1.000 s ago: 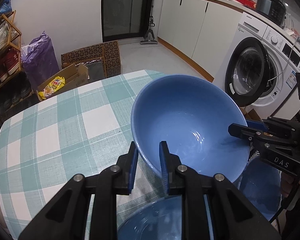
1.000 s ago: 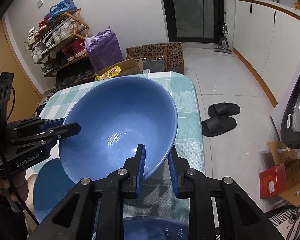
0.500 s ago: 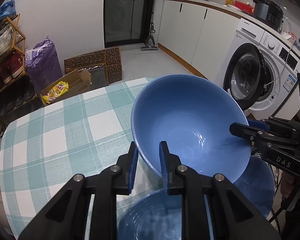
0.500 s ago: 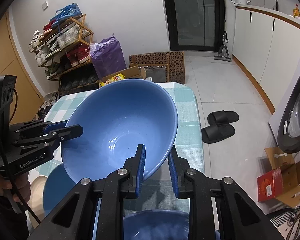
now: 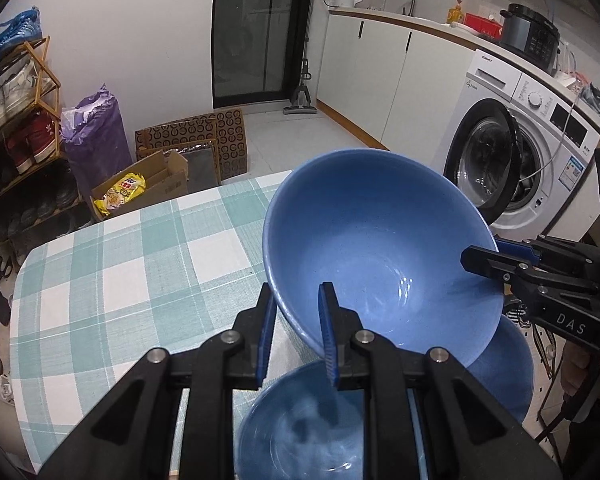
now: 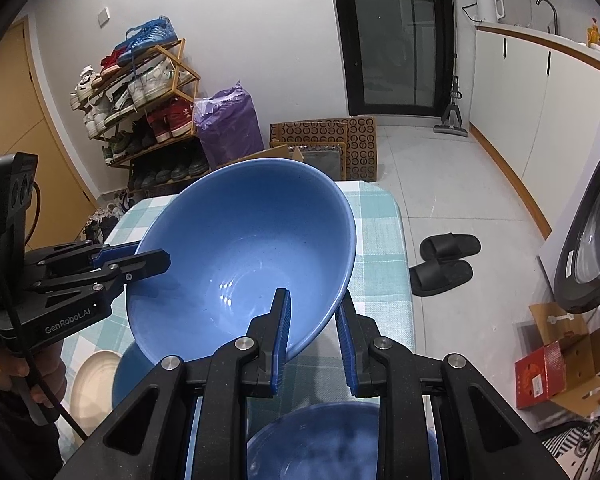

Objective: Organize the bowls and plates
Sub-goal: 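Lift the large blue bowl with both grippers off the table, then carry the held bowl with both grippers and lower it into another blue bowl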

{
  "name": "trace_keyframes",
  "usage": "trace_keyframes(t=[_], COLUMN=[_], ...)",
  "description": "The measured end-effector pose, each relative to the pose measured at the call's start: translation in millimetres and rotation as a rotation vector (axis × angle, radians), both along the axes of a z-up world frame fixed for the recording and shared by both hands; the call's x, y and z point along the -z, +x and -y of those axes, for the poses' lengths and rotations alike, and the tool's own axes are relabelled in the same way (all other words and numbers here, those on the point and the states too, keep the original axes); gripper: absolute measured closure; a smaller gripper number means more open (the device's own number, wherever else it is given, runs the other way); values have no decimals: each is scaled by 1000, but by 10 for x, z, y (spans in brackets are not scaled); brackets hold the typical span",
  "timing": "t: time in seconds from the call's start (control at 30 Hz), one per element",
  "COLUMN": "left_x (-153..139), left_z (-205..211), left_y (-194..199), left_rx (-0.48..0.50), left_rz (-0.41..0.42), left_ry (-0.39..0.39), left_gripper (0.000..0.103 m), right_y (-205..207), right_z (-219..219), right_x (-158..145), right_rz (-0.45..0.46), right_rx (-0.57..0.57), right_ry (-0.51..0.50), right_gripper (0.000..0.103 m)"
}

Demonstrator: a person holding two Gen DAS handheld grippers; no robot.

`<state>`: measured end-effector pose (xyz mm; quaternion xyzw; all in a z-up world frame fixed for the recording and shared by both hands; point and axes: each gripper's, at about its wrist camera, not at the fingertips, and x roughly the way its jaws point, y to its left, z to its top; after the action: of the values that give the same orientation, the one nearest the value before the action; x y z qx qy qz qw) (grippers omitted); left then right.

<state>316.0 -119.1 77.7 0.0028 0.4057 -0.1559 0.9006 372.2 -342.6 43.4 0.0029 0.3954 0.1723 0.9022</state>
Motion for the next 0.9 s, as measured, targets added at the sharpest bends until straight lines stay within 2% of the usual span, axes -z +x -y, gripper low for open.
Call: trace_keyframes(t=[0.47,0.9], left_x=[-115,-155], left_z=[-110,-218], left_y=[-201,-394], left_rx=[-17,-35], left_rz=[17,24], left_ry=[-1,5], left_gripper=[83,83], right_y=[-287,-443], right_z=[-98,-220], right_x=[-225,-225], right_rz=[38,37], right_rx=[-22,-48], right_ry=[3,-2], right_gripper=[80,80])
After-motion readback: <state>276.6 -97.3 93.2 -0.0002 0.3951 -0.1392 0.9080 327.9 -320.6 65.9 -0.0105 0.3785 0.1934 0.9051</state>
